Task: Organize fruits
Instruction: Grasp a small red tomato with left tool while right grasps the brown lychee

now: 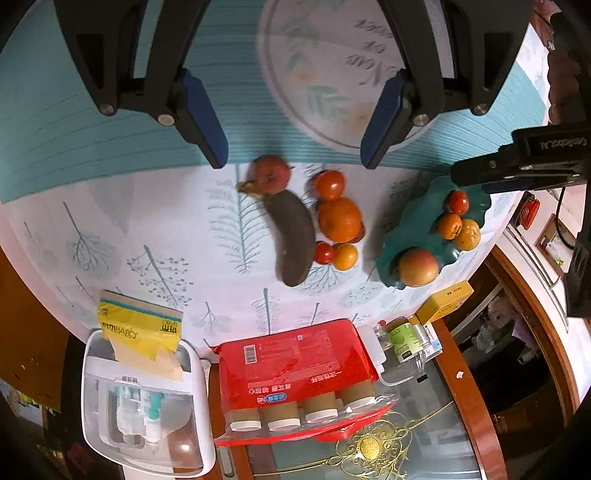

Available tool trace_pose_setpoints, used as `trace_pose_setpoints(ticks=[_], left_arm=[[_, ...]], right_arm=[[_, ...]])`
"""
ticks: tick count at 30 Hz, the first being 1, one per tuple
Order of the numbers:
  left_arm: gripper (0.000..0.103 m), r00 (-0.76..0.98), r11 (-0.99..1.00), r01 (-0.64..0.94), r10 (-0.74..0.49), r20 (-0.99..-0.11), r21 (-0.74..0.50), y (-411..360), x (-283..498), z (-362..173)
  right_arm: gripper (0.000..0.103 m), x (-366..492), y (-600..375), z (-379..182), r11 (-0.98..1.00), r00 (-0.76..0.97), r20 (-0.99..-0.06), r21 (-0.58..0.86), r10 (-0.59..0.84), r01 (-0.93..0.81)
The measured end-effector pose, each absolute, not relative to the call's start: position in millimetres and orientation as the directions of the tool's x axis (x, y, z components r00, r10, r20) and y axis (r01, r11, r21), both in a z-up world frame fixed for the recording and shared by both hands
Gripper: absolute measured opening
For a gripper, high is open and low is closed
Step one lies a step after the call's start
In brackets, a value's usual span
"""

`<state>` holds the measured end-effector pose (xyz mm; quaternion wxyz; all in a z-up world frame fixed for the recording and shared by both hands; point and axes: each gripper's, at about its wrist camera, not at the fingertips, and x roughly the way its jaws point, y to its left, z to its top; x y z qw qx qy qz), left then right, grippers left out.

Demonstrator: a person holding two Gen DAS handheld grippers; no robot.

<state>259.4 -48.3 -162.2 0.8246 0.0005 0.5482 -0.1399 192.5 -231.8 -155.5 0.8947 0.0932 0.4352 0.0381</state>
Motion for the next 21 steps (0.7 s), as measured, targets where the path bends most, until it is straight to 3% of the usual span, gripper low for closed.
trace_pose_setpoints(ticks=[7, 18, 21], left_arm=[[0.073, 0.336, 0.961, 0.226, -0.228, -0.914, -0.157, -89.5, 271.4, -182.9], [0.073, 0.304, 0.962, 0.201, -0.24, -0.922, -0.184, -121.3, 291.0, -209.6], [0.068, 0.302, 0.963, 0.189, -0.243, -0.922, -0.191, -124.7, 295.3, -215.4]], right_arm=[[0.073, 202.2, -246.4, -166.6, 0.981, 0.646, -0.741, 0.179, 0.186, -0.076], [0.049, 218.4, -246.2, -193.6, 0.965, 0.604, -0.754, 0.176, 0.258, -0.192], [0.046, 220.5, -245.6, -196.9, 0.961, 0.598, -0.754, 0.179, 0.272, -0.212]])
